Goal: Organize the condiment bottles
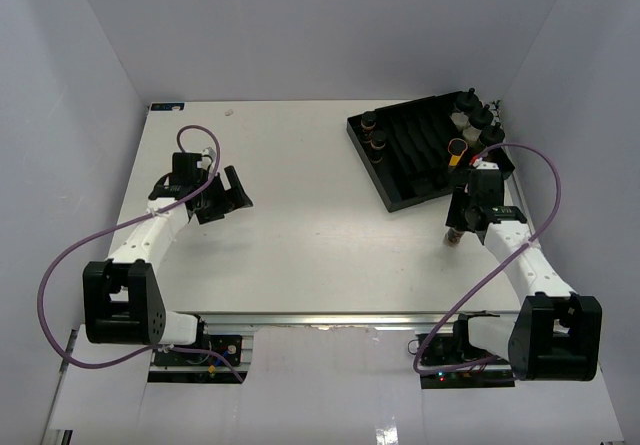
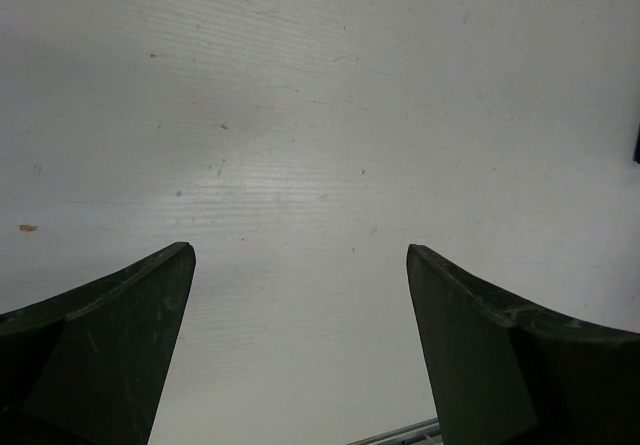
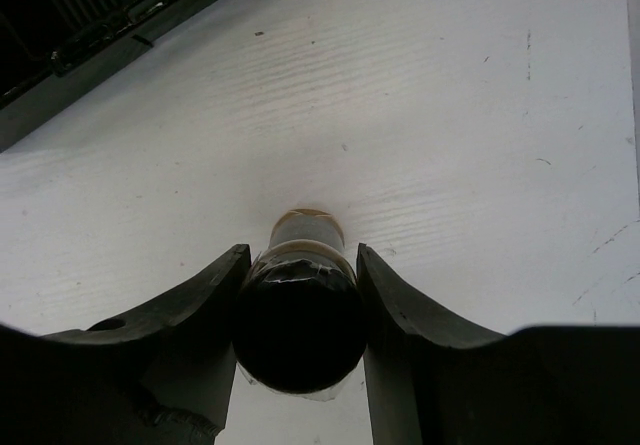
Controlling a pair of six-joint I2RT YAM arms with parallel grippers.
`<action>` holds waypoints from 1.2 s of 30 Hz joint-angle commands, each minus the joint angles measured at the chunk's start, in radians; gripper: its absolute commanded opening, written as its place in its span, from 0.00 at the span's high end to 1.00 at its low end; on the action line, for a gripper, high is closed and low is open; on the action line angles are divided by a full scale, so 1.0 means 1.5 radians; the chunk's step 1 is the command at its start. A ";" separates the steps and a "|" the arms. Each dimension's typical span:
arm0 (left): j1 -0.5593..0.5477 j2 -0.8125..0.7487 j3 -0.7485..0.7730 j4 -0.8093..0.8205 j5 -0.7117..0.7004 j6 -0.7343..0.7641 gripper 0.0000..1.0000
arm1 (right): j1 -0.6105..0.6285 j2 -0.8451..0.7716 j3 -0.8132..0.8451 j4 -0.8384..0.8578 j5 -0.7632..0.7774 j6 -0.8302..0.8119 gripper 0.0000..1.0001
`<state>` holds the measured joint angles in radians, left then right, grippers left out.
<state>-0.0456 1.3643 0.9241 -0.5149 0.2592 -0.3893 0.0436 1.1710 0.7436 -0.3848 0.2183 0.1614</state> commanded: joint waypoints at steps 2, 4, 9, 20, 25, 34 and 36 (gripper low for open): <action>-0.003 -0.041 0.002 0.010 0.008 0.002 0.02 | 0.059 -0.031 0.151 -0.050 -0.024 0.001 0.92; -0.004 -0.043 0.003 0.010 0.014 0.000 0.02 | 0.091 -0.018 0.207 -0.065 -0.031 0.003 0.92; -0.004 -0.045 0.009 0.009 0.037 0.001 0.02 | 0.141 0.041 0.295 -0.036 -0.059 -0.007 0.92; -0.004 -0.048 0.025 0.020 0.088 -0.024 0.02 | 0.170 0.253 0.414 0.079 -0.101 -0.062 0.92; -0.004 -0.040 0.024 0.028 0.084 -0.029 0.02 | 0.171 0.305 0.394 0.121 -0.105 -0.069 0.92; -0.004 -0.013 0.034 0.042 0.094 -0.039 0.02 | 0.171 0.361 0.351 0.229 -0.097 -0.078 0.91; -0.004 -0.011 0.034 0.043 0.093 -0.041 0.02 | 0.172 0.372 0.341 0.249 -0.097 -0.077 0.90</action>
<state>-0.0483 1.3507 0.9378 -0.4817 0.3793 -0.4392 0.2989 1.7106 1.2764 -0.1463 0.0711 0.0610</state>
